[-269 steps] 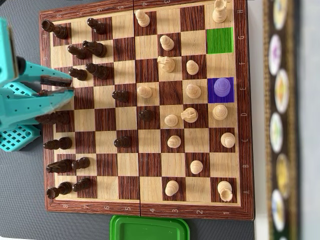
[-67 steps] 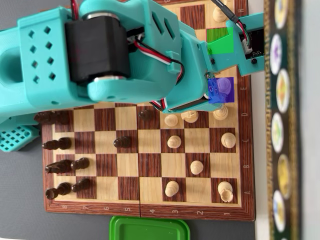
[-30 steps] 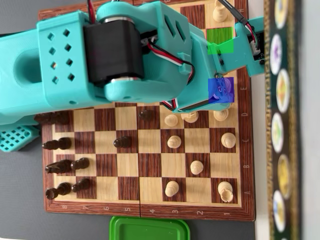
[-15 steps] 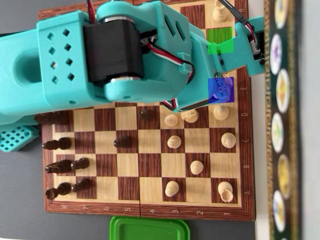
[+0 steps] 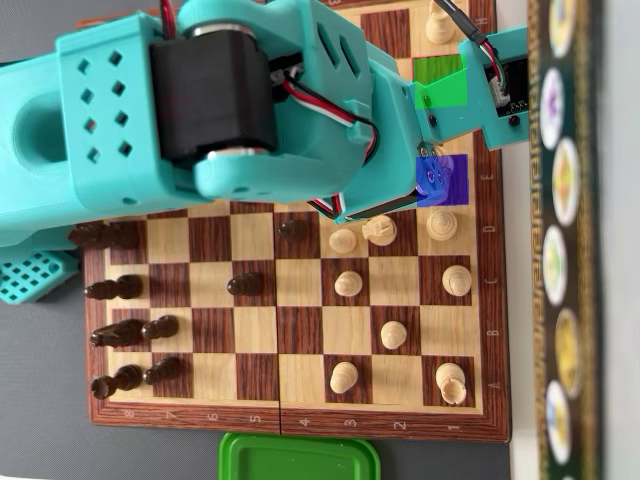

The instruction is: Play chess

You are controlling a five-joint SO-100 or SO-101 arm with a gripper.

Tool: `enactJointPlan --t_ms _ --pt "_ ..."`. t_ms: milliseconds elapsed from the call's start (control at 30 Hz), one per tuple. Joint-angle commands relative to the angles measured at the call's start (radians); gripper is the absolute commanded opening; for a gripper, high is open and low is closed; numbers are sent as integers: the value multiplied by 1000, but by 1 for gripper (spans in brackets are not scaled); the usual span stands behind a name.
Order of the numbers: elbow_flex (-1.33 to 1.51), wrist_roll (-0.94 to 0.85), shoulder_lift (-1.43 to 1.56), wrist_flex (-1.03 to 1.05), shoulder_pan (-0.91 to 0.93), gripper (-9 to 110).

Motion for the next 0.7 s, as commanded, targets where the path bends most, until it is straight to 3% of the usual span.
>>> enactJointPlan --t_ms 0,667 --pt "-34 -5 67 -2 -9 6" --pt "-44 6 66 -58 -117 6"
